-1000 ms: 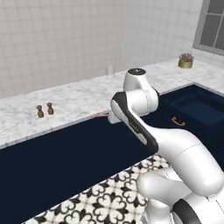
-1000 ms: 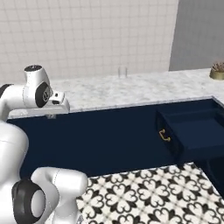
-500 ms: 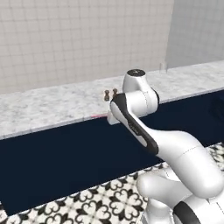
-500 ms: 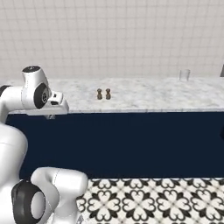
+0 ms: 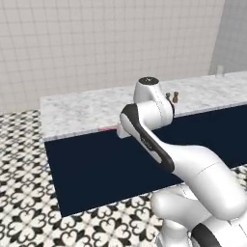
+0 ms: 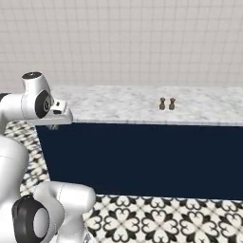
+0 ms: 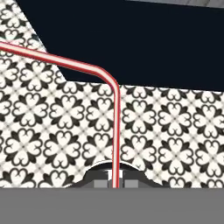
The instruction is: Take a straw from the drawer in front and place it inside the glass cup on the dining counter.
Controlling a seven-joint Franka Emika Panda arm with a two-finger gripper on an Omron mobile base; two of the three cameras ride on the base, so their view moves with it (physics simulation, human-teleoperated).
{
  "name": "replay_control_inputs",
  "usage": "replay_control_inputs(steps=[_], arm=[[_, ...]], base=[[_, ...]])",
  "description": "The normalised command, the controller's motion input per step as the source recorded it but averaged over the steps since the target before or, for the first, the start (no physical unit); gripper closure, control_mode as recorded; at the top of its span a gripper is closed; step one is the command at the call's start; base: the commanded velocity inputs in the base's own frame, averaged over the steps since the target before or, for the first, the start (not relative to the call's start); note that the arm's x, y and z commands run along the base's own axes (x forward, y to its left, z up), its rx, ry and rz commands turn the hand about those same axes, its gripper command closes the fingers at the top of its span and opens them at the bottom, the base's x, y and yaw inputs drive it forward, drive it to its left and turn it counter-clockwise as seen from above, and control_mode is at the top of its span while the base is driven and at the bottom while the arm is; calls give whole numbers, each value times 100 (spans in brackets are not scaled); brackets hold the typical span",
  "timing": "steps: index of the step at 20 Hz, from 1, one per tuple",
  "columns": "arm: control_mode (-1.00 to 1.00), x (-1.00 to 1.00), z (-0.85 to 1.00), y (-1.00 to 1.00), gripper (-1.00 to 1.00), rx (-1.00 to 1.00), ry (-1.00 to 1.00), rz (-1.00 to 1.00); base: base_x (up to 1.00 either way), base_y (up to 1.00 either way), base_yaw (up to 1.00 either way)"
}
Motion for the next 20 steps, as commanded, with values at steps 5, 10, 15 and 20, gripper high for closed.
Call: replay_control_inputs(steps=[5, 10, 15, 20], arm=[[100, 0, 0, 0, 100, 0, 0, 0], [100, 0, 0, 0, 100, 0, 0, 0], [100, 0, 0, 0, 100, 0, 0, 0], [100, 0, 0, 0, 100, 0, 0, 0]], base=[[13, 100, 4], [25, 100, 0], [41, 100, 0], [52, 100, 0]])
